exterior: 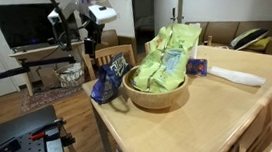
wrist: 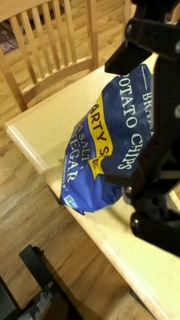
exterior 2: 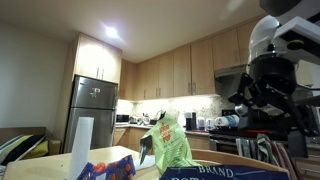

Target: Move the blue packet of chips to the right

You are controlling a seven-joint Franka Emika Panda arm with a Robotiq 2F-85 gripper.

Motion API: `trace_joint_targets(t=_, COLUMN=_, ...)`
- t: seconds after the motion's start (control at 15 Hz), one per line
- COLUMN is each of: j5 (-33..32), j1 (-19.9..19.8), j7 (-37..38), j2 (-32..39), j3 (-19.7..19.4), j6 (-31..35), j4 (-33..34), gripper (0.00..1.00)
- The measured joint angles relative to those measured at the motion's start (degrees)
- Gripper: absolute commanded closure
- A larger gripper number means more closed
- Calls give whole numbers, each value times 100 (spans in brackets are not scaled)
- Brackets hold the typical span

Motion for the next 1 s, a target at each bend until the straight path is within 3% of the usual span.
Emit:
trace_joint_targets(t=0.53, j5=-862, j1=-66, j7=870, j2=391, j3=-32, j6=258, j4=-30, gripper=0)
trace_joint_targets(t=1.0, j5=-996, j1=-49, j7=936, j2=612, j3=-55, j6=-102, j4=-11, gripper=0)
